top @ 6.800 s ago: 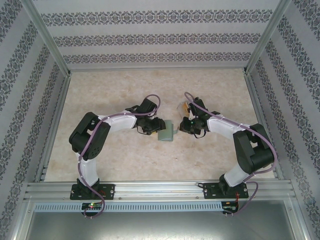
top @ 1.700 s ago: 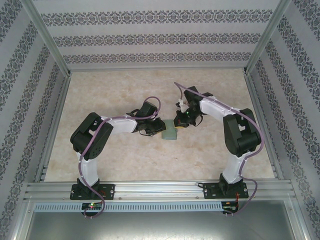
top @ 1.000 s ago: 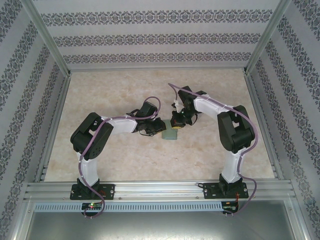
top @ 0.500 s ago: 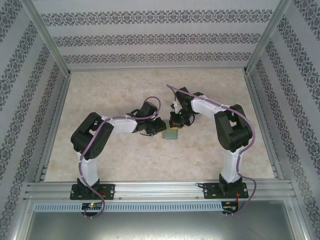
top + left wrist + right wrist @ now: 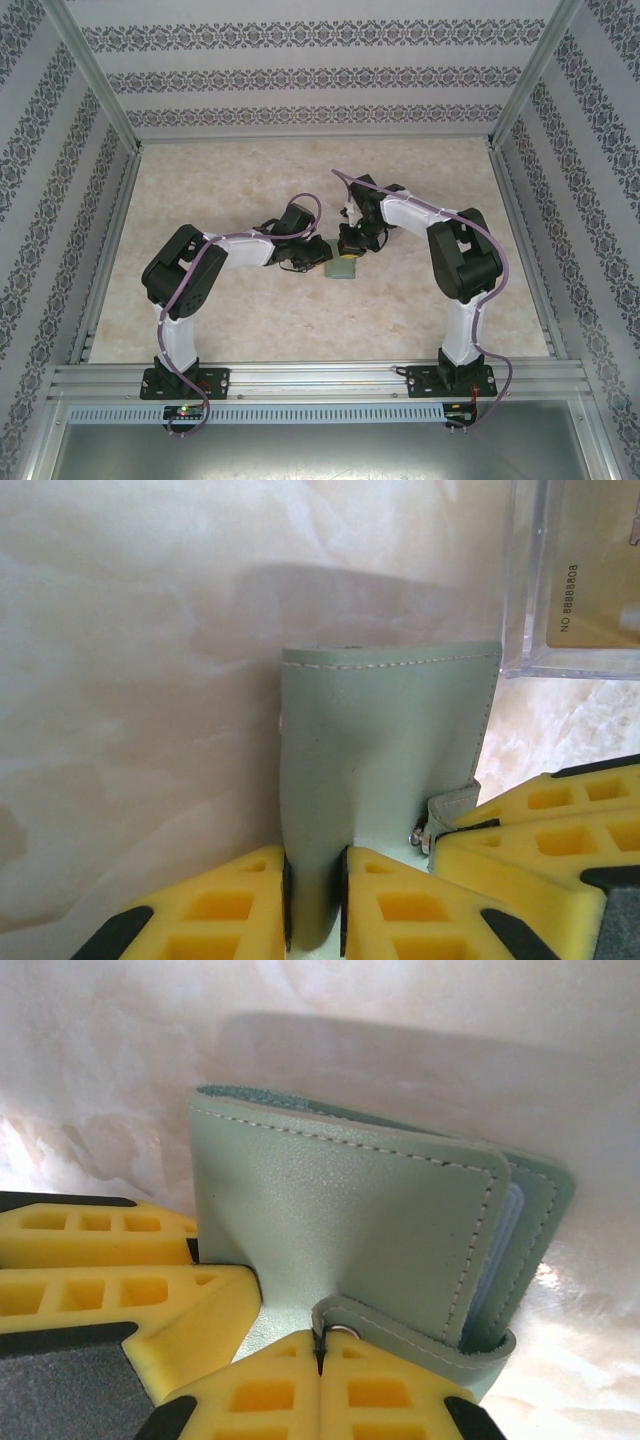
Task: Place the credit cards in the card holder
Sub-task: Close the button on the card holder.
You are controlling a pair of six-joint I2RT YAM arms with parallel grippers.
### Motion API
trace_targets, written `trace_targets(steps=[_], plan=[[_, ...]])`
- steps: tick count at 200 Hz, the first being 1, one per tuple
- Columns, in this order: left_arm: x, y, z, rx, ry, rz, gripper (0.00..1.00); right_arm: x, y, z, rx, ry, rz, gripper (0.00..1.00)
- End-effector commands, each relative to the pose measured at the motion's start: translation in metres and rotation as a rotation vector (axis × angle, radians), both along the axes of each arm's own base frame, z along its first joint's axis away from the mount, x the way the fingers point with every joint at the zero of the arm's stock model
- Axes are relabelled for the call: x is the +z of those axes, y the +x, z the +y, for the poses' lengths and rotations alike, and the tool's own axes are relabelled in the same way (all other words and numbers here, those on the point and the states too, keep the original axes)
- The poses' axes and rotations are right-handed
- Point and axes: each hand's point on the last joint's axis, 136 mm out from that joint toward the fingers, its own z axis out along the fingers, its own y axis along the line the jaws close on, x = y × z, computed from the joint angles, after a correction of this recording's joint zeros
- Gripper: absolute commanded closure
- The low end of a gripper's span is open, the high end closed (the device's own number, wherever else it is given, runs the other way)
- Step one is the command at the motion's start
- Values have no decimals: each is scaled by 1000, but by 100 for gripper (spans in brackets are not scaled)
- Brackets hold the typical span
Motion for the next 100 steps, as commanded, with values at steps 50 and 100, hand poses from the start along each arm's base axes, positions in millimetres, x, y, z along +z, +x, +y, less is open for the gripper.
trace_targets(steps=[50,100], plan=[[-13,-7,-2,-5,2,23,81,-54,-13,-22,-13,-236,76,100],[-5,-5,-1,2,-7,-11,81,-52,-13,-19,-9,-244,73,100]])
